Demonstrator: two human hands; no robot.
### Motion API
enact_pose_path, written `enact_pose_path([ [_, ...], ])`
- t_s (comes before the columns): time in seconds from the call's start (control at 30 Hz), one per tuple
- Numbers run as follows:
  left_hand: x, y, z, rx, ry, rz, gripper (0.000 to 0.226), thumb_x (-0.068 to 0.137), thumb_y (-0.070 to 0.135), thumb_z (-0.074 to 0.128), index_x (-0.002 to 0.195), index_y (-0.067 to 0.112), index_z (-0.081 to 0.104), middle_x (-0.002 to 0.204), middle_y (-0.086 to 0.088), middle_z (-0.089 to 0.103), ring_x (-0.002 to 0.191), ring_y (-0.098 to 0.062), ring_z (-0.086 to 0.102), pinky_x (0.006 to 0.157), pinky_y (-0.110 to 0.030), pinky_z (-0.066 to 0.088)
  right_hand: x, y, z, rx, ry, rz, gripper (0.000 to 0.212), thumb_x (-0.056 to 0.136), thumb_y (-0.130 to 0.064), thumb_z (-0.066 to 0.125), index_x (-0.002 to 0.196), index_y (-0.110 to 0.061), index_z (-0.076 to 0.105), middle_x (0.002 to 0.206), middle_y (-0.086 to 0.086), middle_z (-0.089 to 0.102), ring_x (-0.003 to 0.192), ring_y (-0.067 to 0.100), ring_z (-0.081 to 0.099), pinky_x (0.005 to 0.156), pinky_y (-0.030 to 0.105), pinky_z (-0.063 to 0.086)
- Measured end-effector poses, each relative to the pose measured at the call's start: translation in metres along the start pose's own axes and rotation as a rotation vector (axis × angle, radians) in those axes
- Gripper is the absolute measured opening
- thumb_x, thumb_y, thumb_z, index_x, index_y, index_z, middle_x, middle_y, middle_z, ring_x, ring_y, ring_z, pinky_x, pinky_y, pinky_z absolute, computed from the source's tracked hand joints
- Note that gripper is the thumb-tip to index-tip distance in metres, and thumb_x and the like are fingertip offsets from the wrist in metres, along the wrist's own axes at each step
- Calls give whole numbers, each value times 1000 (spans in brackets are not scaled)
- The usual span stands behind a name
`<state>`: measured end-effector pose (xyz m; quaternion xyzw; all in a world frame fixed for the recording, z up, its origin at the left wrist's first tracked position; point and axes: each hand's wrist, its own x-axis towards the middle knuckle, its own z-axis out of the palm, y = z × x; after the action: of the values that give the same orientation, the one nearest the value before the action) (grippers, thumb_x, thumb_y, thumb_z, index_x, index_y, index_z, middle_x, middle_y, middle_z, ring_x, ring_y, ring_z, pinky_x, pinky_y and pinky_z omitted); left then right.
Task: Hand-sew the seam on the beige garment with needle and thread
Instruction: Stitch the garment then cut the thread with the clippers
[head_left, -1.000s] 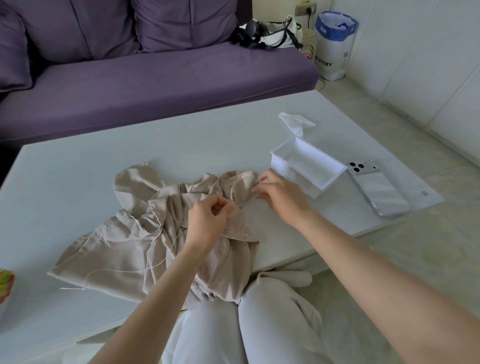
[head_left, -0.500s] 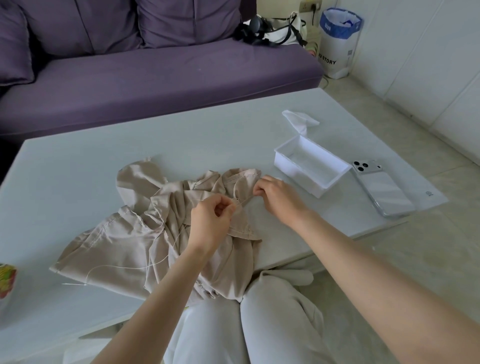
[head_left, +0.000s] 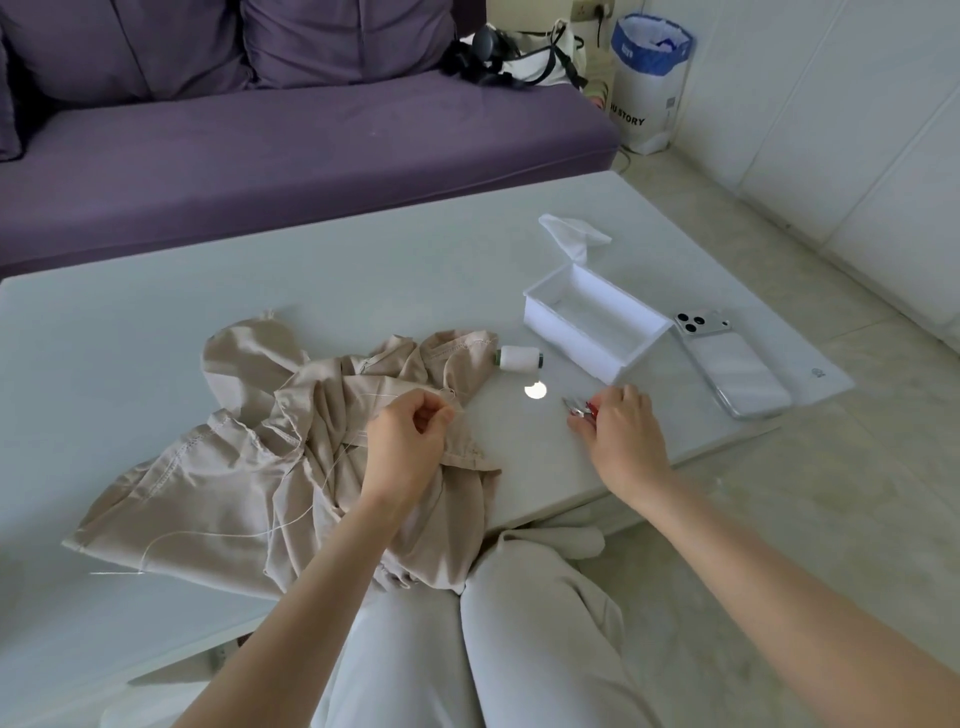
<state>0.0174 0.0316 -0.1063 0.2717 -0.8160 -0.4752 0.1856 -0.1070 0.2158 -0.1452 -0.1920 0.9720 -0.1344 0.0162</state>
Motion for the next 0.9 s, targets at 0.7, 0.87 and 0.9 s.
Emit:
enact_pose_path([
  [0.7,-5,-3,-6,-117,33,-35,12,93,9,57,83,14,60,69,2,61,56,5,56,58,-6,43,-5,-73,-20,1150,-718,368,38,102,-34,36,103,-6,61,77,-1,61,58,6,48,47,14,40],
  [0.87,-6,-6,-4,-127,31,-37,21,93,8,57,76,22,57,67,0,60,59,-7,55,58,-9,43,-1,-83,-18,1165,-708,353,35,102,-33,37,99,-8,61,77,-2,61,59,6,48,47,14,39],
  [0.9,-6,-6,-4,-125,28,-36,21,93,8,57,76,22,57,67,0,60,60,-9,55,58,-9,43,0,-84,-18,1169,-704,353,34,102,-33,37,99,-8,61,77,-2,61,59,6,48,46,14,39],
])
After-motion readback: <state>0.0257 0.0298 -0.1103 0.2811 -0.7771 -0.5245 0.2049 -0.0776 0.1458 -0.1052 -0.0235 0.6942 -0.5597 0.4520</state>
